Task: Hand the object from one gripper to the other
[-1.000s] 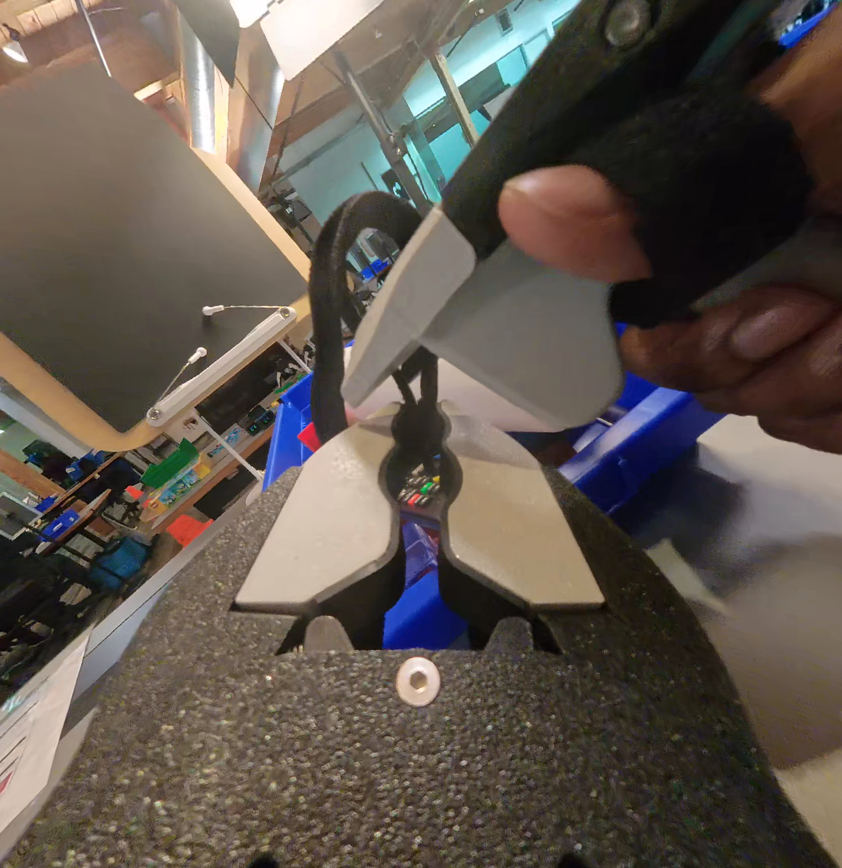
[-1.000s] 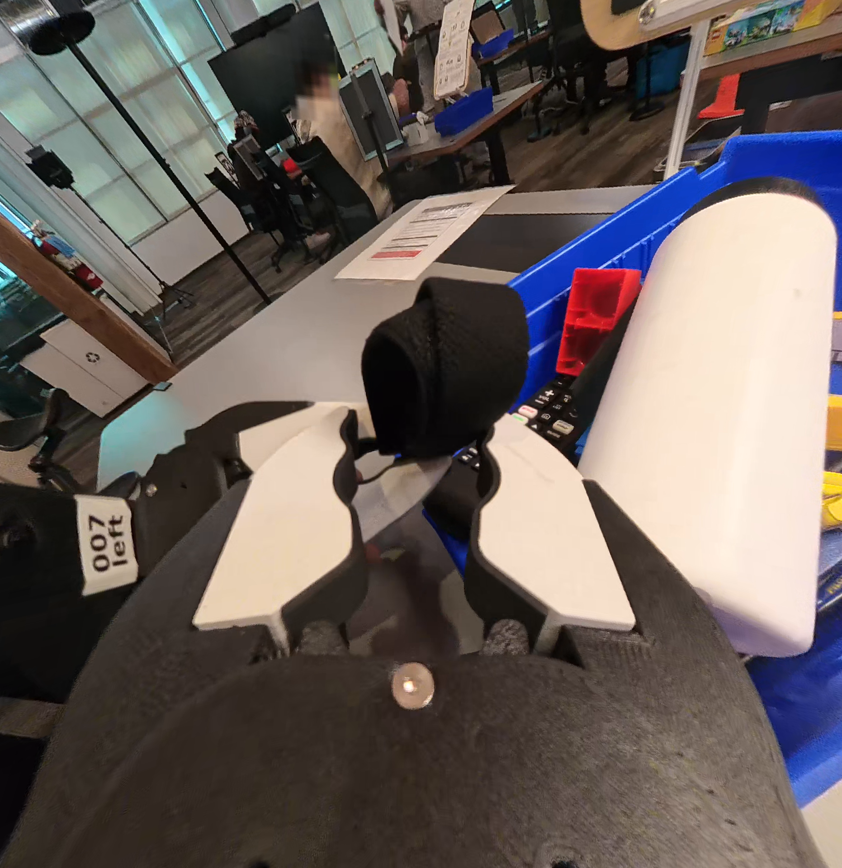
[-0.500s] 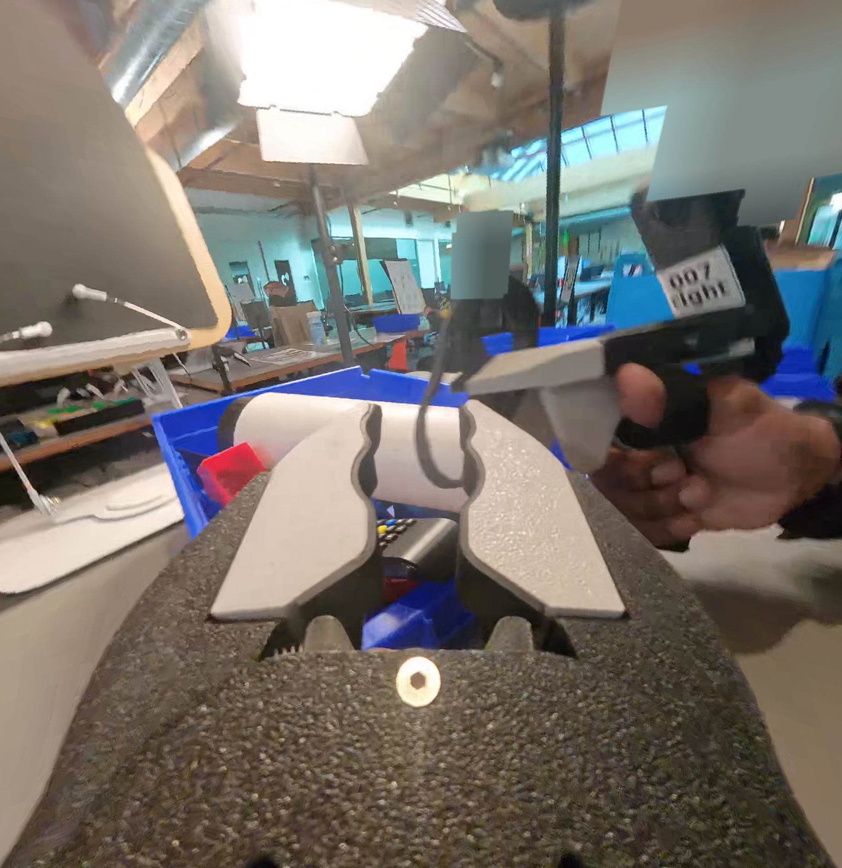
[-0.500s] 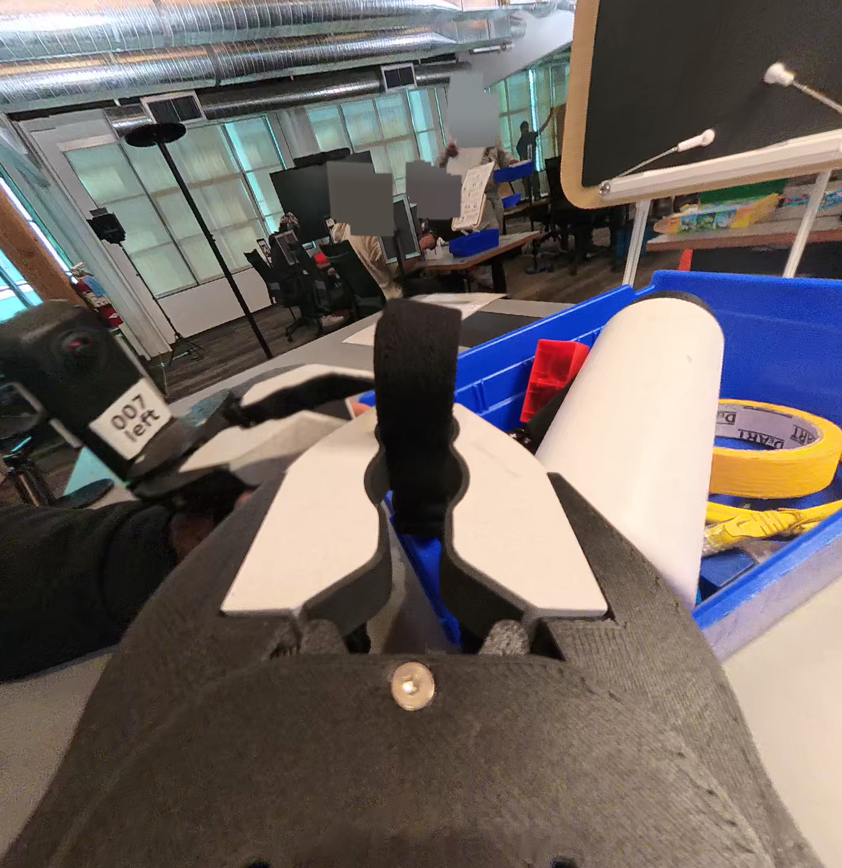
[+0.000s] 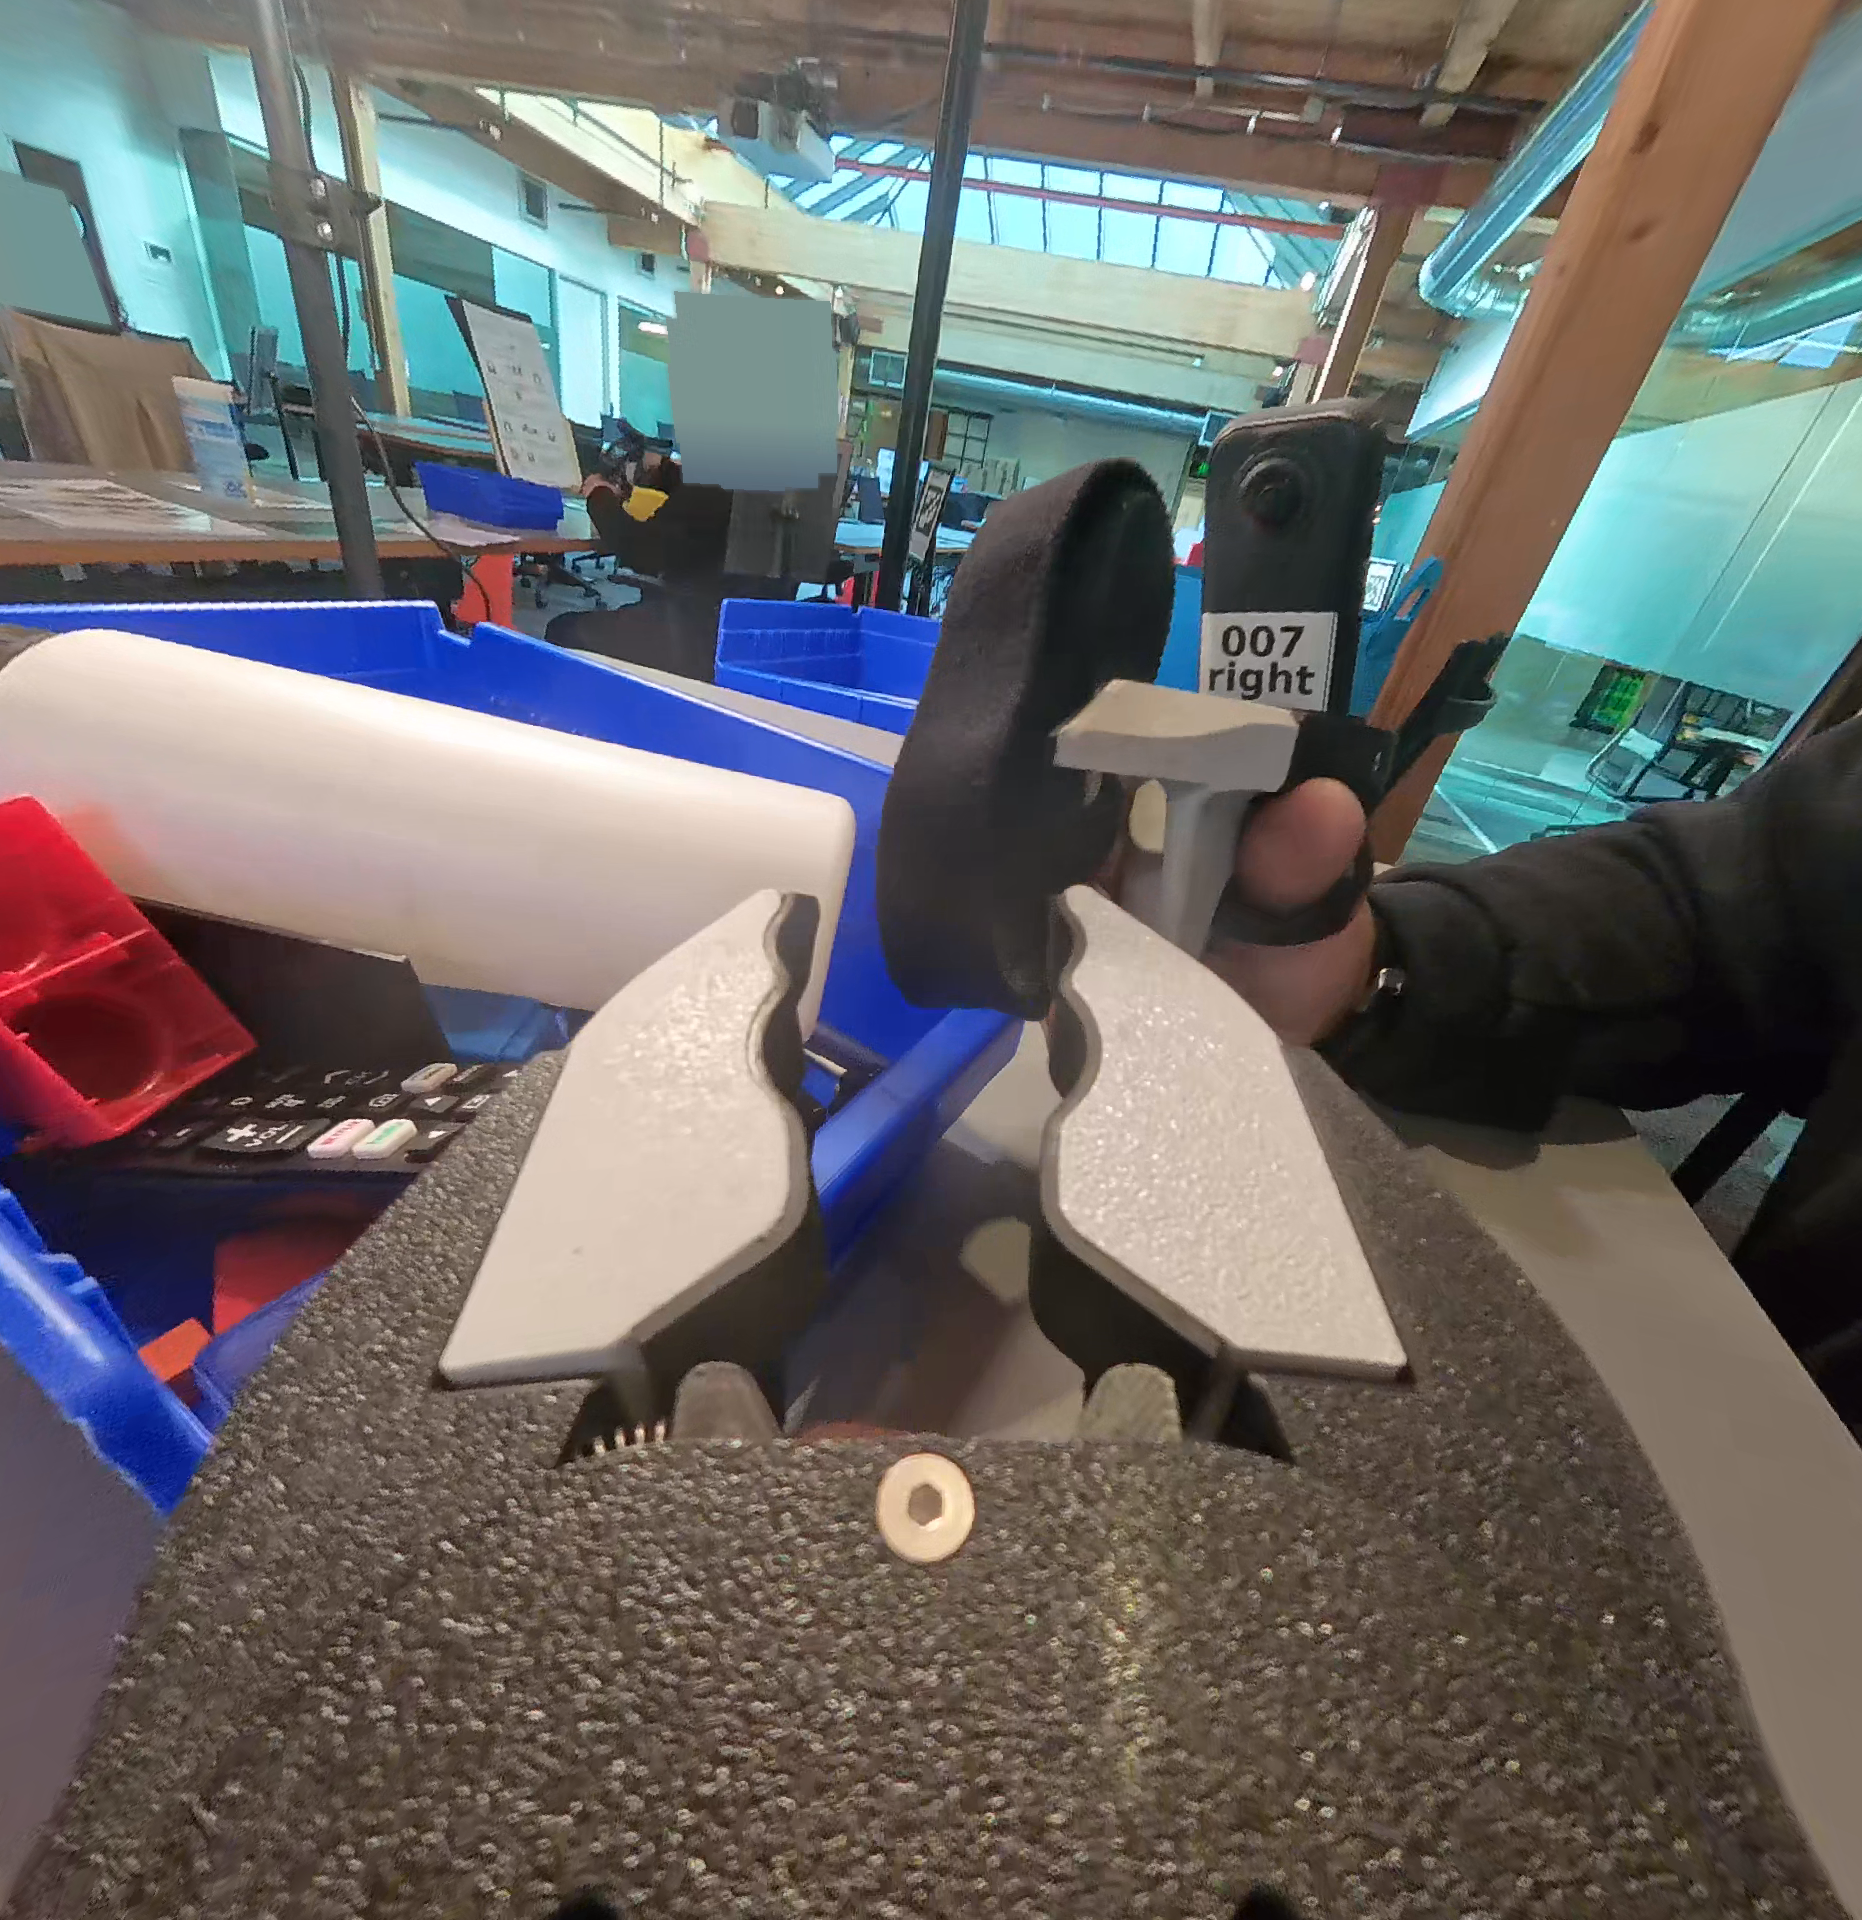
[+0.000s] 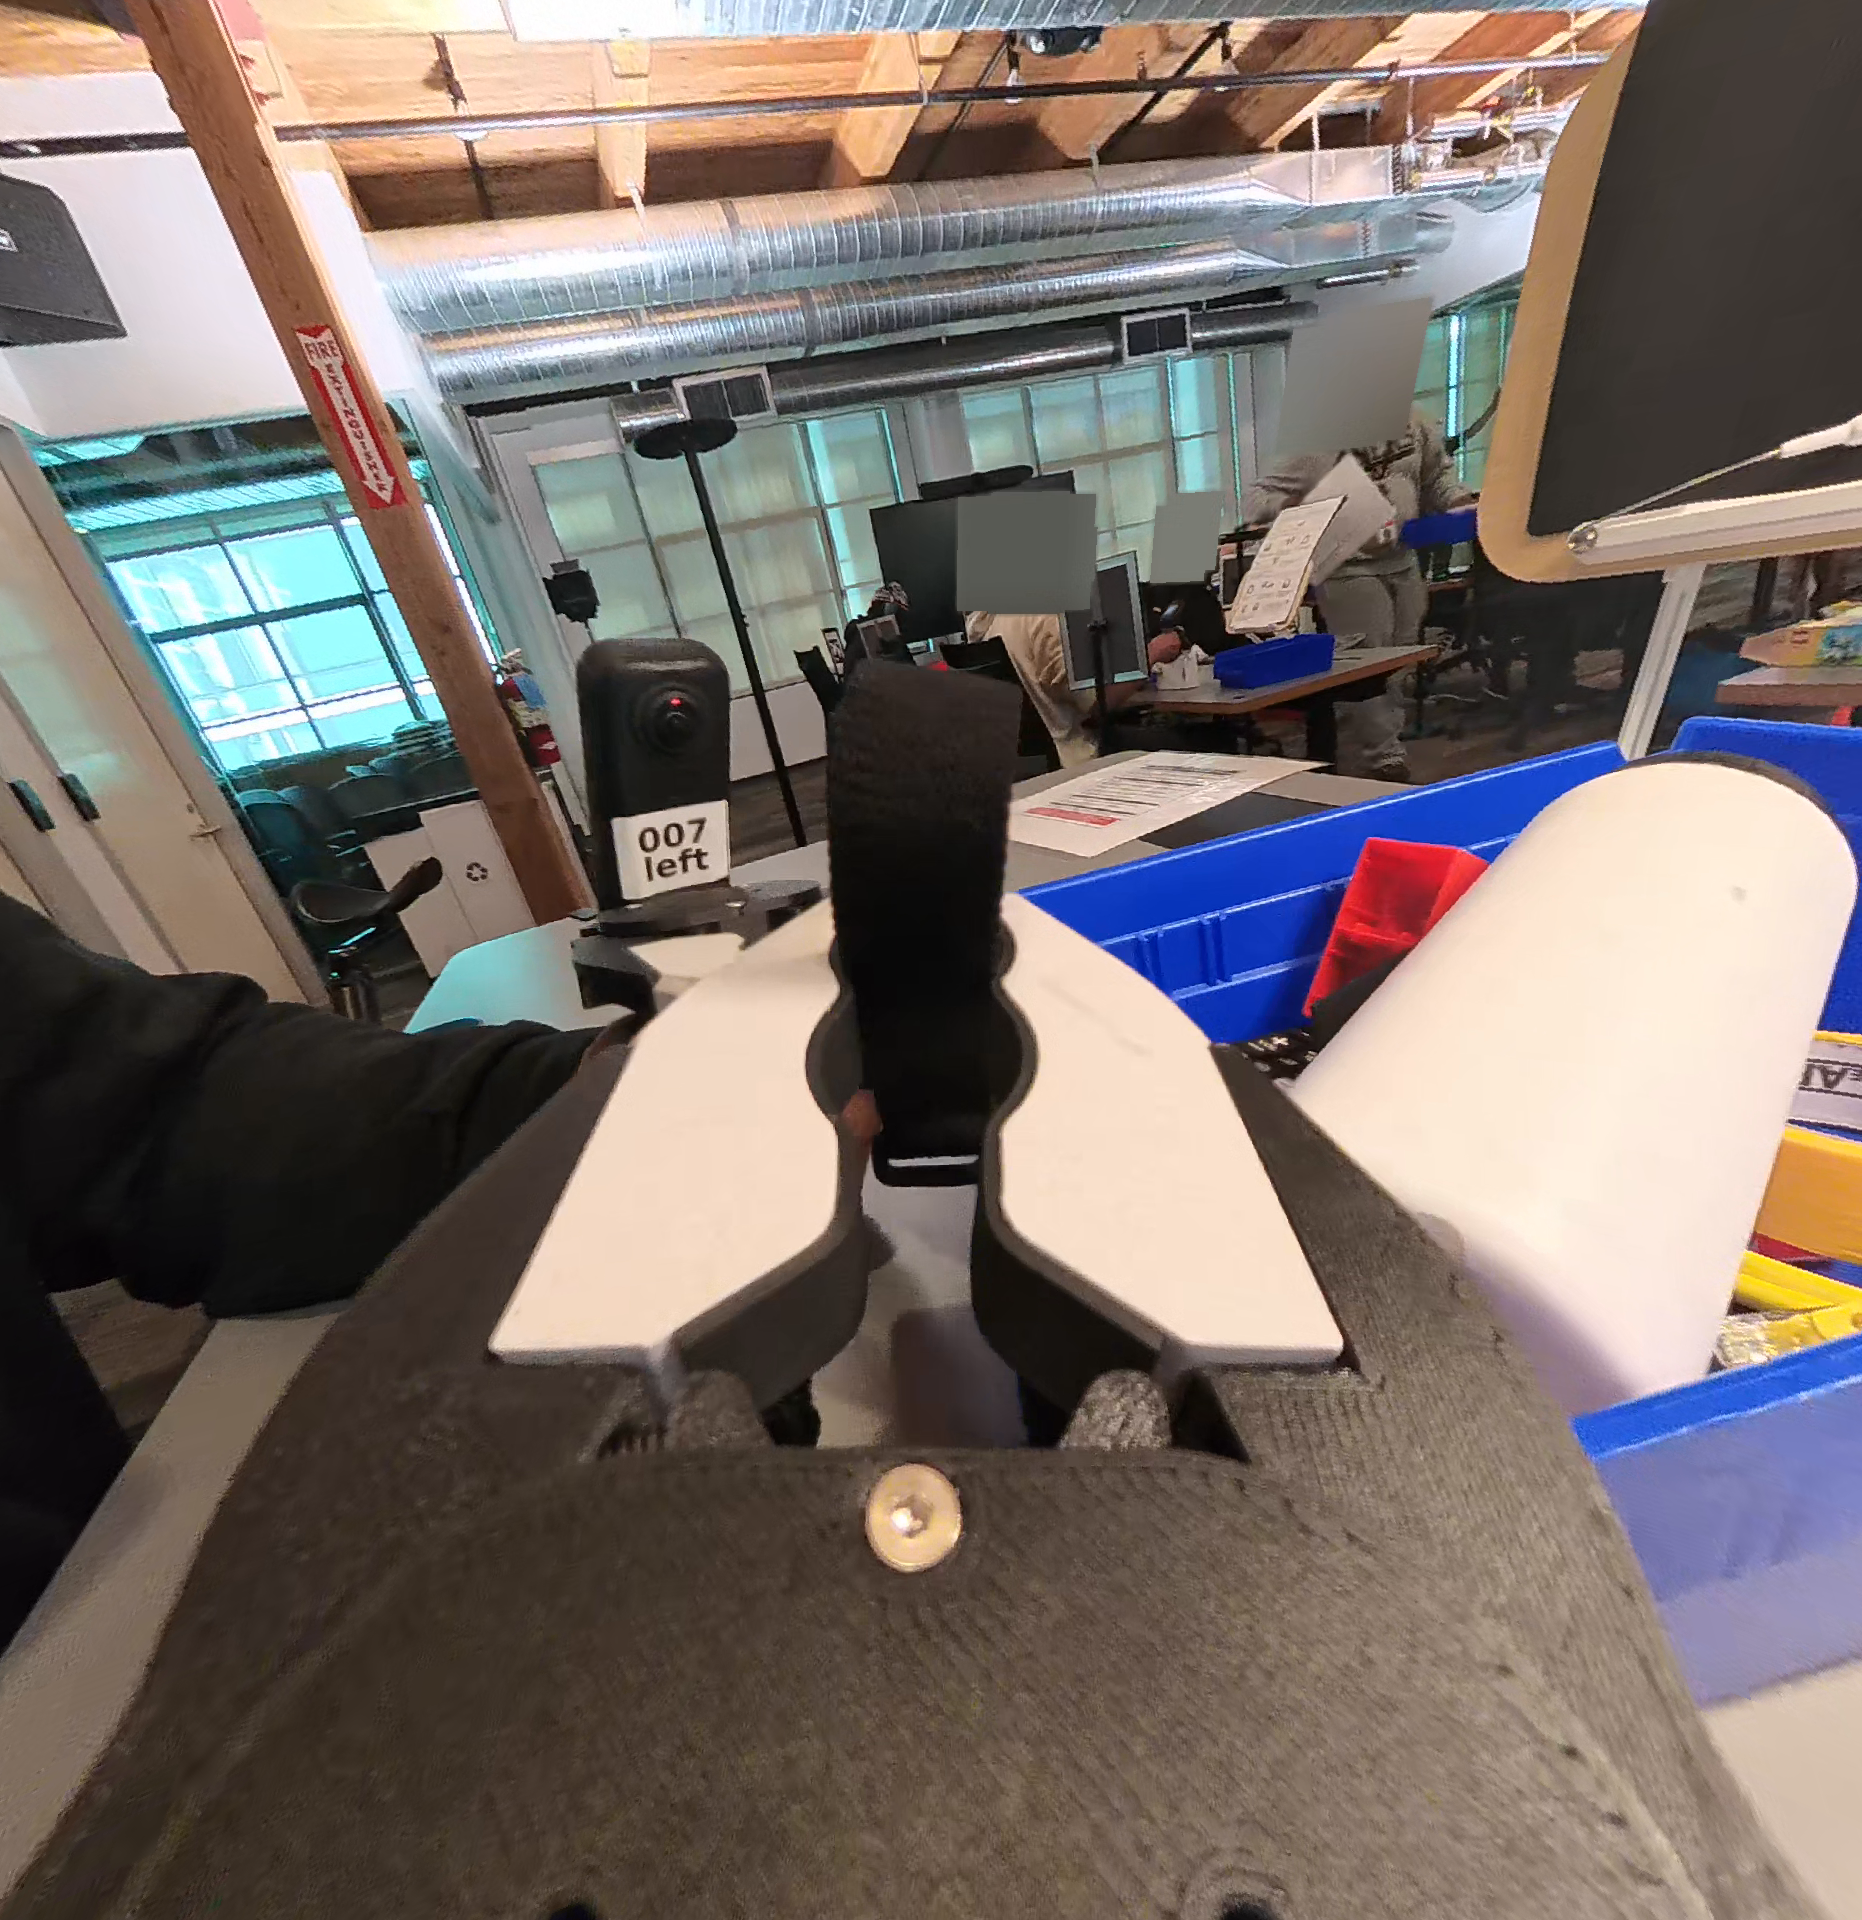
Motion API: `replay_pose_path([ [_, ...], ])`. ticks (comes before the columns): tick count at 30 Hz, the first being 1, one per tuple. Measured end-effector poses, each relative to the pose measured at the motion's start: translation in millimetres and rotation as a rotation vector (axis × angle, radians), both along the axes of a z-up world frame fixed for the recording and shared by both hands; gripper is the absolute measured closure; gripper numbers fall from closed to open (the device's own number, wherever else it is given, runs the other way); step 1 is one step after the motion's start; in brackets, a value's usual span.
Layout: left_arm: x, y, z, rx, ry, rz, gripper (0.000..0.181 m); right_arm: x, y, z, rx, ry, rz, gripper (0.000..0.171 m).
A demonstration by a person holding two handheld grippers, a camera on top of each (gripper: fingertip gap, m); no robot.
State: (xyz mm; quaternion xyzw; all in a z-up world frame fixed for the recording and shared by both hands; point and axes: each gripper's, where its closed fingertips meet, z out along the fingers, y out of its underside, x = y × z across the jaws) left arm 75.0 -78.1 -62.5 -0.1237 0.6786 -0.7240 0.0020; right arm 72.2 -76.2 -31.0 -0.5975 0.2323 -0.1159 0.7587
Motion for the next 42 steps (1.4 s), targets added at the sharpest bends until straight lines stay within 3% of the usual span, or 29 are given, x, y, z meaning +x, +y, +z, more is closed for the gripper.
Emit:
replay_pose_path([
  [7,-13,-7,-1,-0.029,0.107,-0.101,0.137,-4,2,2,0.039,-0.015,0.015,0.152],
  [12,-27,-12,0,-0.016,0.05,-0.149,0.14,-11,4,7,0.069,-0.051,0.044,0.152],
  [18,-23,-16,-3,0.039,-0.025,-0.052,0.156,-9,5,2,0.07,-0.019,0.039,0.152],
  [26,4,4,8,0.237,-0.494,0.271,0.158,-3,3,-1,-0.044,-0.065,-0.049,0.141],
  [32,14,26,24,0.471,-1.086,0.495,0.158,-10,-1,-4,-0.273,-0.239,-0.094,0.137],
  [35,15,30,20,0.564,-1.339,0.521,0.158,-16,-9,-6,-0.335,-0.295,-0.096,0.136],
  [42,27,35,5,0.634,-1.378,0.512,0.158,-24,-18,-20,-0.511,-0.41,-0.069,0.132],
])
